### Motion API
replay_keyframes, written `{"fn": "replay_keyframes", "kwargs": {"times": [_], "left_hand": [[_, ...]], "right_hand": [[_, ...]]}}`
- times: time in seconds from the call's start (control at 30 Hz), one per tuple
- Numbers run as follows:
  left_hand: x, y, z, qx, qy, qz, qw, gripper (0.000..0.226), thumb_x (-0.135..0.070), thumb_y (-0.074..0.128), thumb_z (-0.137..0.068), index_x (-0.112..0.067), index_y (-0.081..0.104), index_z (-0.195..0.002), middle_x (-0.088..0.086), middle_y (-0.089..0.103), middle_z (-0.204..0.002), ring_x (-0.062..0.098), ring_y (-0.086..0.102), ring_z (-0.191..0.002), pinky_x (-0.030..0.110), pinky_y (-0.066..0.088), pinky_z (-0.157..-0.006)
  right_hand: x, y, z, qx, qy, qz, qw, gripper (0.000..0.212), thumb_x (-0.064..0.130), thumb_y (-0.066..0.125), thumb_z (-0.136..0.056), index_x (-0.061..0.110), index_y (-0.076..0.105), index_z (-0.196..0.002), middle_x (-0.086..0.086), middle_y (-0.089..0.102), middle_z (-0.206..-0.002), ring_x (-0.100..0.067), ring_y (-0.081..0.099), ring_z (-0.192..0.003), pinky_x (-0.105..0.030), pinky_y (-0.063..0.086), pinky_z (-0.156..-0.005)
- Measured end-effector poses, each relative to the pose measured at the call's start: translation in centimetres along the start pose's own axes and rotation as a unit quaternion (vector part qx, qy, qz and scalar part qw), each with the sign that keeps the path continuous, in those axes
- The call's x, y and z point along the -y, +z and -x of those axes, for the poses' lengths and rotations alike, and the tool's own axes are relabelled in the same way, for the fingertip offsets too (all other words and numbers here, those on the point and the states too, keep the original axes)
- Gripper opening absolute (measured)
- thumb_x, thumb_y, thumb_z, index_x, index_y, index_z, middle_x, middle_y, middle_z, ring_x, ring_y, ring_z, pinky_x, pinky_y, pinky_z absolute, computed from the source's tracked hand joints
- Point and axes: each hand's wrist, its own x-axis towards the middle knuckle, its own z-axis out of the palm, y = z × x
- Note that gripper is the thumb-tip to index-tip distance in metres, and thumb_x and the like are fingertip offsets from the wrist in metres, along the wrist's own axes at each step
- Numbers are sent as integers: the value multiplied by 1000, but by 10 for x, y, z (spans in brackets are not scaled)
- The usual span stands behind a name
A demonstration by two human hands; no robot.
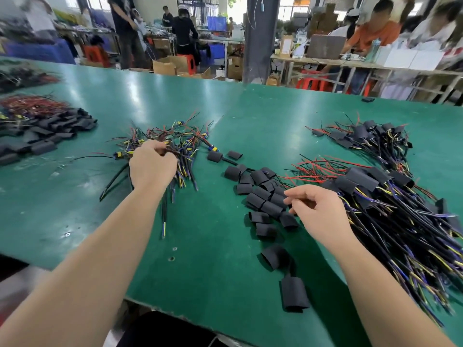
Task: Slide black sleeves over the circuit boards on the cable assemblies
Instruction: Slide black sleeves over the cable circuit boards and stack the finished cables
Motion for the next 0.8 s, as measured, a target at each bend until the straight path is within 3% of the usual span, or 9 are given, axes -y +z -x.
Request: {"fn": "replay_keyframes", "kwargs": {"times": [0.07,0.13,0.2,0.33,0.43,0.57,0.67,0.8], "left_hand": [[10,-5,-1,50,-23,-210,976,61,-29,62,-79,-19,41,-135,18,44,-135,37,41,-122,42,33,-101],[18,-9,1,114,-43,-298,947,65,-30,62,-82,-15,32,-137,24,38,-137,41,37,-125,45,32,-101],[24,-9,0,140,-24,-297,944,59,-19,58,-84,-14,33,-137,25,41,-133,43,40,-122,47,38,-97],[27,-11,-5,117,8,-188,975,60,-2,53,-82,-16,39,-139,22,57,-119,40,52,-111,43,47,-90],[25,-15,-7,109,-23,-105,988,56,-1,53,-83,-15,43,-137,20,61,-114,38,56,-105,42,50,-89],[10,-17,-4,110,-69,-61,990,51,-4,53,-88,-7,37,-136,23,54,-122,40,54,-109,44,48,-90],[-3,-22,-2,108,-61,-83,989,47,-1,50,-88,-2,36,-133,26,52,-126,41,50,-116,46,45,-94],[-21,-34,9,81,51,-218,971,43,1,53,-86,-2,42,-128,24,50,-123,45,53,-109,48,45,-86]], "right_hand": [[0,0,1,-1,-2,-7,1000,39,-6,56,-86,31,66,-78,14,71,-72,-3,64,-59,-10,49,-64],[-1,-1,0,-2,4,-18,1000,37,-6,56,-86,28,66,-79,12,71,-73,-4,64,-58,-9,47,-63],[-1,-1,-1,-6,10,-24,1000,37,-6,55,-86,28,66,-79,12,71,-73,-5,63,-58,-9,47,-62],[-1,0,-1,-4,12,-22,1000,37,-5,56,-86,29,66,-79,12,71,-73,-4,64,-59,-11,48,-64],[-2,0,-1,-2,11,-12,1000,37,-5,55,-86,30,67,-79,13,71,-73,-5,65,-60,-11,49,-65],[-2,0,-1,-5,16,-17,1000,37,-5,56,-87,30,67,-79,13,71,-72,-6,65,-60,-10,48,-64],[-1,-1,0,-4,13,-23,1000,37,-5,55,-87,29,67,-79,13,71,-72,-5,65,-59,-10,48,-62],[-1,-1,0,-3,15,-34,999,36,-6,54,-87,27,68,-80,13,71,-71,-6,65,-60,-13,50,-64]]}}
